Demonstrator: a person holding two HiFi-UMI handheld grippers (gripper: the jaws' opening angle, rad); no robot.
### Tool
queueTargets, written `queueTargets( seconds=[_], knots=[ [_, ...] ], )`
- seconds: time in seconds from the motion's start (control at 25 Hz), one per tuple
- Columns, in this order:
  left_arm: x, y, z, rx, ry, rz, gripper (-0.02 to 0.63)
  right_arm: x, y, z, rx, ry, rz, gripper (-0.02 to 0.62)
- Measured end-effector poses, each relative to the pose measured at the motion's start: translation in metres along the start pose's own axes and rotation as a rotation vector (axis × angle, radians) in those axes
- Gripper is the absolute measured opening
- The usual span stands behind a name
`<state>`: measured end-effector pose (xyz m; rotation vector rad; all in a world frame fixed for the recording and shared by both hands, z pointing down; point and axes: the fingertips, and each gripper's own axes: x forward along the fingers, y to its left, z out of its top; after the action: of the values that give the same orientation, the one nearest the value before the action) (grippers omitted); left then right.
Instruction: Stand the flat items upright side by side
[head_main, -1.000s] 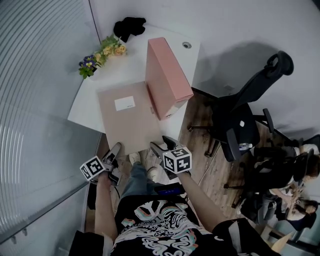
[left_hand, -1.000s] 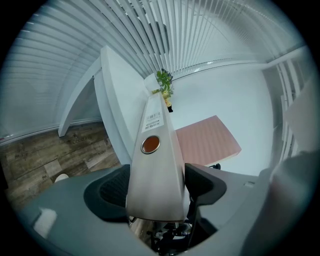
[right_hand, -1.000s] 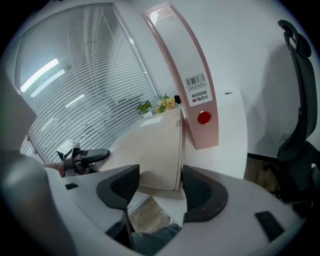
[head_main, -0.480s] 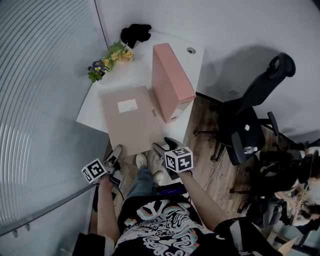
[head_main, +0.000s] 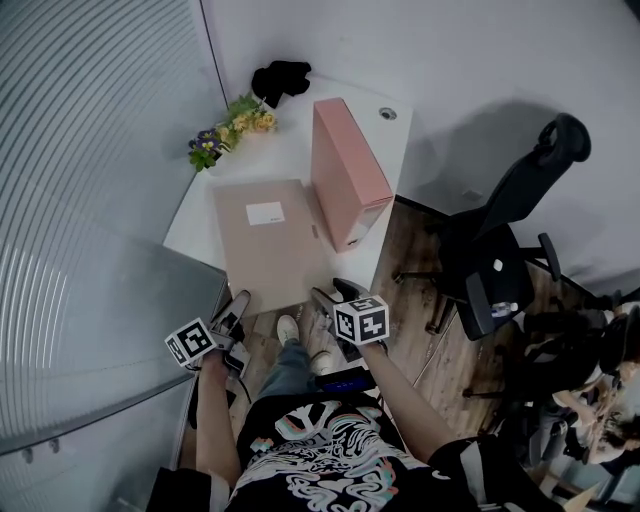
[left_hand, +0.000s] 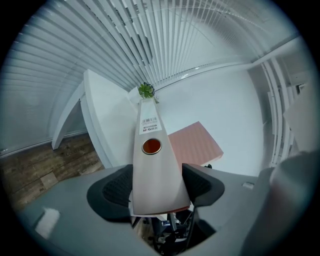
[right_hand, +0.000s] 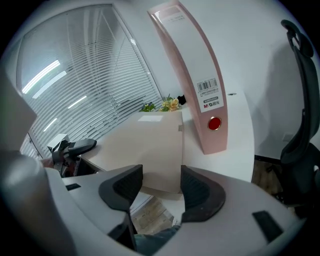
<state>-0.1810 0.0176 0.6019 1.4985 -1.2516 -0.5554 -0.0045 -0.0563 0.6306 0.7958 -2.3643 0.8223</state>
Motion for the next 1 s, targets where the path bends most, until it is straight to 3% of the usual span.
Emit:
queueTargets(
  seconds=[0.24,0.72,0.88,1.0],
  knots=[
    [-0.005,-0.013,0.004,0.017,-0.018,-0.008,0.294,0.000,0.019,0.005,-0.099,-0.024,-0.002,0.098],
    [-0.016,-0.033,0.020,0.080,-0.061,-0.032,0.295,0.004,0.028,0.007,-0.105,-0.015,0.019,0.075],
    [-0.016,-0.049,0.023,0.034,-0.091,-0.084,0.295,0.005,0.030,0.009,-0.086,-0.023,0.028,0.074],
    [-0.015,-0.062,0.029,0.046,-0.096,-0.113,0.291,0.007,0.030,0.013,-0.073,-0.031,0.033,0.072]
  ],
)
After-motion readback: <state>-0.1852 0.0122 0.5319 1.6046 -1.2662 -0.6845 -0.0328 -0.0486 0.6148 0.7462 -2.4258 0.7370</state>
